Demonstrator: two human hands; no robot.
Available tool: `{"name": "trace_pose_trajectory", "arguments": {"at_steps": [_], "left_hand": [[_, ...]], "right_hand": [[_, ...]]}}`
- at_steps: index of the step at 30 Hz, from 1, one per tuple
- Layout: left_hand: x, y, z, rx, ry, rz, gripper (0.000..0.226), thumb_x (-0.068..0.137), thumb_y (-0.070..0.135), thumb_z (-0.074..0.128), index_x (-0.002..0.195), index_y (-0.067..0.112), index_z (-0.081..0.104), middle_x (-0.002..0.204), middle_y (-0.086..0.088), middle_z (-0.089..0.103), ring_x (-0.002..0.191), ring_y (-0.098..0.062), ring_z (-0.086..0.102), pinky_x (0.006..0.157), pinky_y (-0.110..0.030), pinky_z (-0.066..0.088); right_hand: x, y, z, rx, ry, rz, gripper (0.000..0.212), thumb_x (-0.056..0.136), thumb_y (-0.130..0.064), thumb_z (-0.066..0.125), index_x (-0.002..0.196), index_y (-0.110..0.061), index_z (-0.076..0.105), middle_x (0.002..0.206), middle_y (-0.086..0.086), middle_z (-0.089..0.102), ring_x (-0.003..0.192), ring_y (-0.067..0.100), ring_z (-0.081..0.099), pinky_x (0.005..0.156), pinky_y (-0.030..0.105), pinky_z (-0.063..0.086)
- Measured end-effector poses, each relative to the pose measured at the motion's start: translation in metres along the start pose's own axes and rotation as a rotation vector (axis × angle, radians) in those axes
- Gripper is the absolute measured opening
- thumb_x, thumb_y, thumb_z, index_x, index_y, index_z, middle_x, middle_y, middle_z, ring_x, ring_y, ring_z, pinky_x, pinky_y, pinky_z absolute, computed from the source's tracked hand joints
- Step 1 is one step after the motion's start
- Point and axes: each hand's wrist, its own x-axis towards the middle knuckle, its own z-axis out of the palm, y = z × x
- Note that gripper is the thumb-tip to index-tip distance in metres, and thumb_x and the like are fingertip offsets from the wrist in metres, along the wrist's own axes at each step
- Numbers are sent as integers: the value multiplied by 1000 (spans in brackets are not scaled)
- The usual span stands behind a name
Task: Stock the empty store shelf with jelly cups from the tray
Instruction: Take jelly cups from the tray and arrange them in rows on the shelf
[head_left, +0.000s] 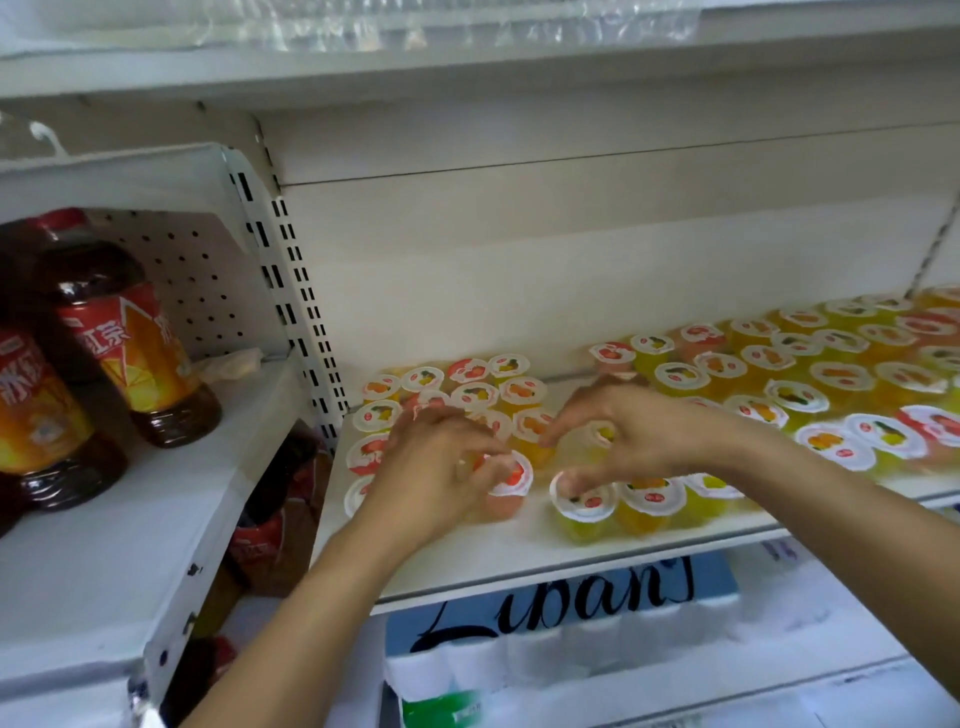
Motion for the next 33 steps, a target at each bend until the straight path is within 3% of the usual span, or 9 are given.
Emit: {"name": "trace_pose_trajectory", "arguments": {"at_steps": [4, 7, 9, 16, 21, 23, 26, 30, 33], "left_hand": [[-18, 6, 6, 82, -25, 21, 52, 66, 76, 55, 105, 45, 69, 112, 23, 65, 120, -8, 44, 111, -49, 22], [-16, 8, 10, 108, 2, 25, 35, 74, 58, 70, 105, 43, 70, 111, 21, 65, 117, -9, 46, 112, -48, 20], [-15, 8, 10, 102, 19, 38, 28, 74, 50, 73, 101, 43, 71, 105, 19, 68, 112, -10, 50, 109, -49, 26], [-18, 7, 8, 79, 39, 41, 25, 78, 41, 73, 103, 40, 71, 110, 16, 67, 118, -10, 45, 116, -40, 10], [-12, 8, 9, 90, -44, 29, 29, 75, 59, 68, 97, 40, 71, 101, 20, 65, 110, -7, 50, 111, -48, 26], [-2, 6, 3, -104, -5, -17, 23, 80, 53, 66, 93, 35, 72, 96, 18, 68, 99, -6, 58, 98, -43, 43], [26, 8, -9, -319, 89, -231, 18, 89, 39, 62, 102, 32, 72, 115, 13, 67, 108, -10, 59, 96, -30, 46], [73, 6, 1, 72, -72, -184, 32, 96, 44, 49, 126, 38, 58, 133, 11, 56, 124, -14, 48, 113, -38, 27], [97, -4, 14, 194, -170, -145, 38, 101, 41, 38, 138, 36, 47, 146, 9, 45, 135, -14, 37, 118, -39, 13]], "right_hand": [[-28, -7, 15, -308, -35, 23, 75, 59, -74, 66, 126, -52, 42, 121, -20, 52, 117, 10, 37, 99, 35, 30], [-31, -15, 29, -442, 124, 27, 49, 78, -54, 66, 121, -40, 47, 116, -13, 58, 111, 15, 42, 86, 29, 25], [-27, -18, 39, -447, 217, 24, 38, 83, -50, 62, 116, -37, 51, 112, -9, 61, 109, 15, 45, 86, 30, 25], [-17, -13, 55, -463, 329, 57, 37, 85, -51, 59, 118, -35, 51, 114, -9, 63, 111, 16, 49, 90, 31, 27], [-19, -9, 50, -422, 331, 29, 40, 83, -62, 55, 114, -38, 56, 115, -12, 56, 112, 14, 46, 91, 32, 29], [-15, -1, 40, -268, 380, 37, 36, 84, -63, 51, 106, -37, 62, 115, -12, 56, 112, 13, 47, 94, 34, 34], [5, 28, 15, -82, 467, 131, 30, 86, -55, 53, 100, -32, 66, 108, -6, 64, 105, 18, 57, 89, 37, 45], [42, 75, -16, -154, 345, 325, 31, 89, -48, 59, 113, -28, 62, 118, 0, 62, 111, 23, 55, 92, 36, 44], [63, 101, -29, -224, 310, 331, 37, 91, -48, 55, 120, -26, 59, 124, 2, 60, 114, 26, 50, 94, 37, 39]]}}
